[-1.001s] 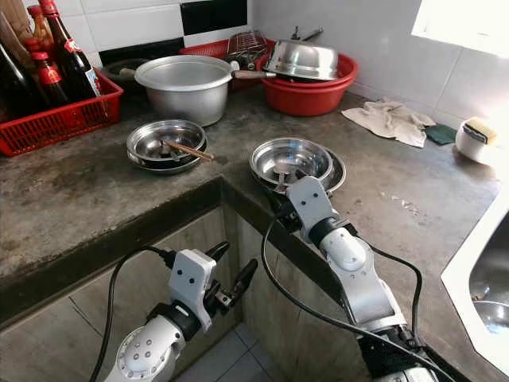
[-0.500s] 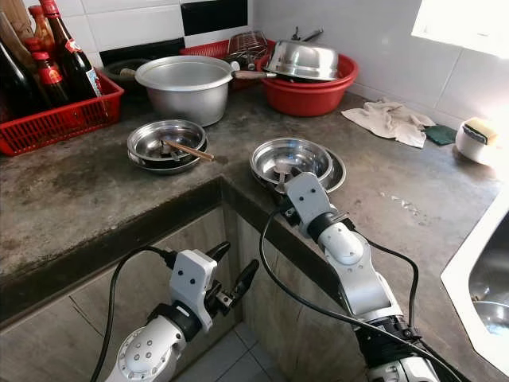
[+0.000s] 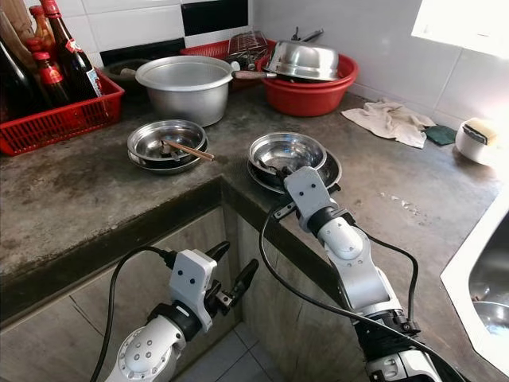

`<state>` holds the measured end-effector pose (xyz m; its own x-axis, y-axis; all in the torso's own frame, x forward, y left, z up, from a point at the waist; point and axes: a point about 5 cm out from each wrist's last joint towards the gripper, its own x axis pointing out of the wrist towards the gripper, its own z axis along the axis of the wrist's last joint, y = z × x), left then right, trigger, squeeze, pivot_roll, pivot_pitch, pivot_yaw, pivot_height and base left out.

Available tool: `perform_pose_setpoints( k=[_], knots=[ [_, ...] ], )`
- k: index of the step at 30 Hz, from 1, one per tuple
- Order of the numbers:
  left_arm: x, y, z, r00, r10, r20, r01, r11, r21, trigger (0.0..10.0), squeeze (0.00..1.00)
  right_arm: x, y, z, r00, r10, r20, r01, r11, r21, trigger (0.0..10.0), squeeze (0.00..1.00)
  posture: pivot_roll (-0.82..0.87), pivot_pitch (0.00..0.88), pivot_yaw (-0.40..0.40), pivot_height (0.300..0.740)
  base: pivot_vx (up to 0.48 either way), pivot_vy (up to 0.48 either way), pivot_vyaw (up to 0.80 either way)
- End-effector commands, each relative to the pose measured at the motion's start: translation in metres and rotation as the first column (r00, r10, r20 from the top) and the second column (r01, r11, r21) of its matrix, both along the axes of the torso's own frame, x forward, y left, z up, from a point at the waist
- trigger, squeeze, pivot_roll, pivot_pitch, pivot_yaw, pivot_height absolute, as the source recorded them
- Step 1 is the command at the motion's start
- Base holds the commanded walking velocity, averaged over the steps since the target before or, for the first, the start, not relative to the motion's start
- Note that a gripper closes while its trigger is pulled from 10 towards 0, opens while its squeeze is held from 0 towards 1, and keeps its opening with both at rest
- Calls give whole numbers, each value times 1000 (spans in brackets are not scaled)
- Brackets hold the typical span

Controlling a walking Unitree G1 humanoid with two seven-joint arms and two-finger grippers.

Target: Kitchen organization

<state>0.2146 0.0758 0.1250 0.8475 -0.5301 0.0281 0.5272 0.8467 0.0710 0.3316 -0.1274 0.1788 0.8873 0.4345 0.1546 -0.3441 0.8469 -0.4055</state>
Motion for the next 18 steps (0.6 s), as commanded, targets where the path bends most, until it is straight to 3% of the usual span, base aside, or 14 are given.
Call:
perform_pose_setpoints(
  k=[1,6,11,12,18],
  knots=[
    [0,0,3,1000,4,16,-4,1000,6,10000,0,3,-2,8,999,-23,24,22,999,30,0,0,120,26,-65,740,0,0,0],
    [1,1,3,1000,7,17,-7,1000,8,10000,0,3,-3,14,997,-60,44,57,995,77,0,0,119,25,-64,740,0,0,0],
    [2,2,5,999,21,28,-22,1000,5,10000,0,-1,-10,31,982,-169,87,147,967,209,0,0,118,25,-63,740,0,0,0],
    [3,3,6,999,28,34,-28,1000,2,10000,0,-8,-12,39,973,-206,107,169,945,280,0,0,118,24,-61,740,0,0,0],
    [4,2,7,999,28,42,-28,1000,1,10000,0,-27,-12,49,956,-258,138,193,910,367,0,0,113,20,-57,740,0,0,0]
  ],
)
